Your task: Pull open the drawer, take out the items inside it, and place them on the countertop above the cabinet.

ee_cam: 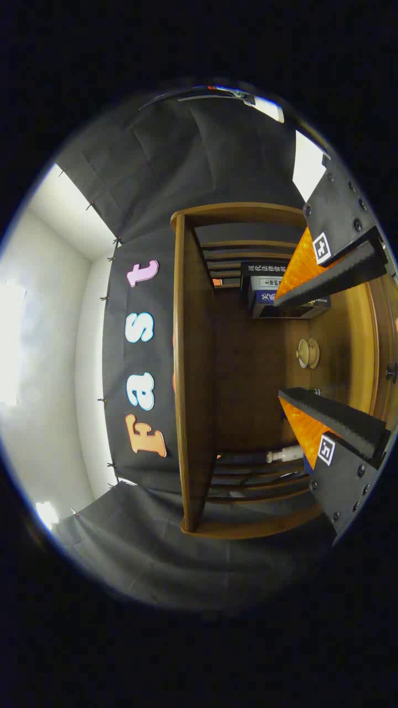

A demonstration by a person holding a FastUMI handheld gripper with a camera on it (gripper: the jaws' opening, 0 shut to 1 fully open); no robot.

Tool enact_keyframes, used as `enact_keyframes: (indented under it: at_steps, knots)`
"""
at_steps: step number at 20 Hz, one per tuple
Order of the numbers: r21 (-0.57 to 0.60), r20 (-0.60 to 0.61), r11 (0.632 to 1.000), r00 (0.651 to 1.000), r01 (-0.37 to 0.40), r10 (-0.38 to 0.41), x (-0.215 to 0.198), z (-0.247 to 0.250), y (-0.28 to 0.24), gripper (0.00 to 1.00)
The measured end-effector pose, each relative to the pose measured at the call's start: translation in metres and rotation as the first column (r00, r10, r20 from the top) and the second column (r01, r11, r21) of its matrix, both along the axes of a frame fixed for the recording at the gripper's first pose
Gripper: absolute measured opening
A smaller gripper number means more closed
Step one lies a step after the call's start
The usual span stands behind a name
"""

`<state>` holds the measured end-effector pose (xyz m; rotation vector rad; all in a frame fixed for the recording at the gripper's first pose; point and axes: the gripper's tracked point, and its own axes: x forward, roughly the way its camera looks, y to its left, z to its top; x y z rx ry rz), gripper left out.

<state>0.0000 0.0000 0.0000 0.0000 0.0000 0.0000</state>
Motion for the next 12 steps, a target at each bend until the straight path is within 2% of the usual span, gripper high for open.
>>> enact_keyframes:
  at_steps: [2,6,9,12]
  knots:
    - [-0.017,0.016,0.999,0.999,0.039,-0.039,0.003,0.004,-0.018,0.96]
    - [-0.059,0.055,0.996,0.997,0.062,-0.059,0.019,0.011,-0.026,0.96]
    - [-0.094,0.031,0.993,0.997,0.072,-0.069,0.029,-0.018,-0.033,0.96]
    - [-0.034,-0.015,0.996,0.997,0.080,-0.080,0.035,-0.046,-0.040,0.96]
